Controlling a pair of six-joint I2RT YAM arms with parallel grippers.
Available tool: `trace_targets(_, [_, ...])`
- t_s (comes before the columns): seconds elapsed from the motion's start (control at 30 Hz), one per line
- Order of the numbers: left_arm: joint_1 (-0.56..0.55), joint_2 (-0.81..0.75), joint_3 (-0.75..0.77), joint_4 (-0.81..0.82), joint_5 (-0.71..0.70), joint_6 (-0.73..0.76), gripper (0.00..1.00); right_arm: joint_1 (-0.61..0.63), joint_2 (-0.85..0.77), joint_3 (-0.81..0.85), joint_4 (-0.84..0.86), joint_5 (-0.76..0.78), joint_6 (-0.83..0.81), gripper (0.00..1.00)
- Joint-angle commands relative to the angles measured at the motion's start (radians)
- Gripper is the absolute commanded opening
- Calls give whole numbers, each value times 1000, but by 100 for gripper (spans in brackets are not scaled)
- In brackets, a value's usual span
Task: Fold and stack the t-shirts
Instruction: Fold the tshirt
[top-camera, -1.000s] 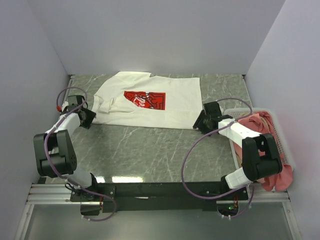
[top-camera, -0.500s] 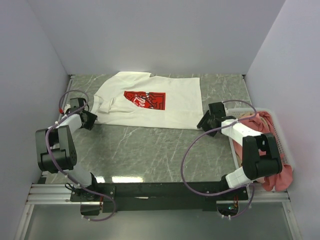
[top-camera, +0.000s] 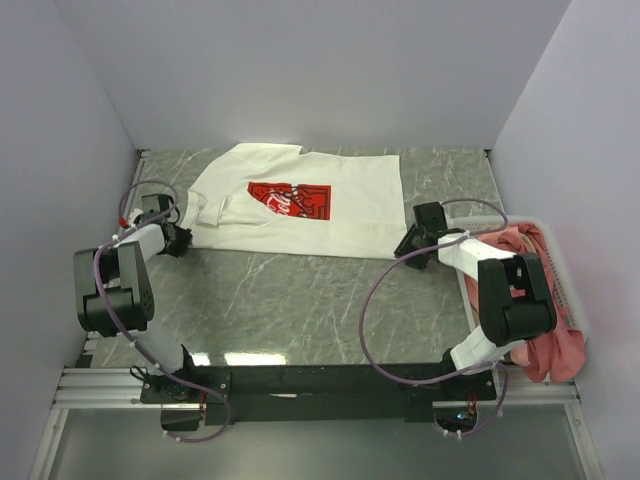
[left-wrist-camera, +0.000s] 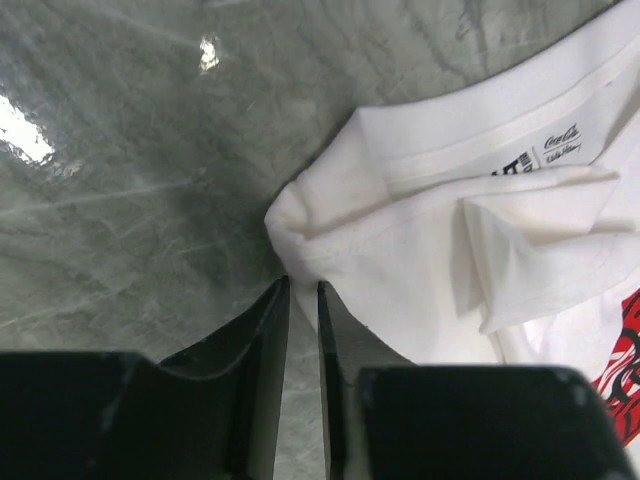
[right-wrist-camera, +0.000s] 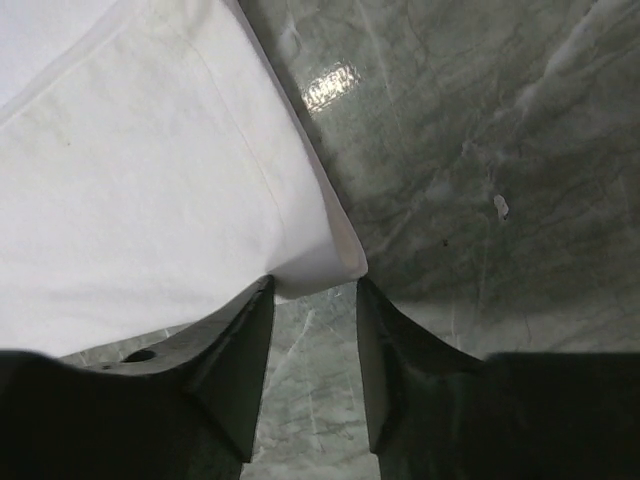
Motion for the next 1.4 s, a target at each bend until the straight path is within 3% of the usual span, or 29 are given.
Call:
trace_targets(0.0, [5,17,54,-1,-46,24,23,-4,32,41,-7,44,-3,44])
trace_targets(0.13, [3,47,89,-19,-56,31,15,-5,40,58,-23,48,-14,31])
trace_targets(0.17, [3,50,95,-24,-57,33,12,-4,41,62,-26,49,-16,17])
trace_targets(0.3, [3,47,100,-38,-63,31,1,-5,40,65,-32,41,-20,4])
trace_targets(0.37, [3,35,94,-41,-71,28,1,-4,38,70,-36,41,-22,0])
trace_targets(0.67, [5,-23,57,-51,-100,25,0,-5,20,72,-61,41,-39,0])
trace_targets(0.93, [20,-134,29,-201,-193,7,0,-17,-55,39,-122,0,-55,0])
trace_targets(1.37, [71,-384,-159,-372,-290,-59,1,-28,-432,-249,-181,-161,15,0])
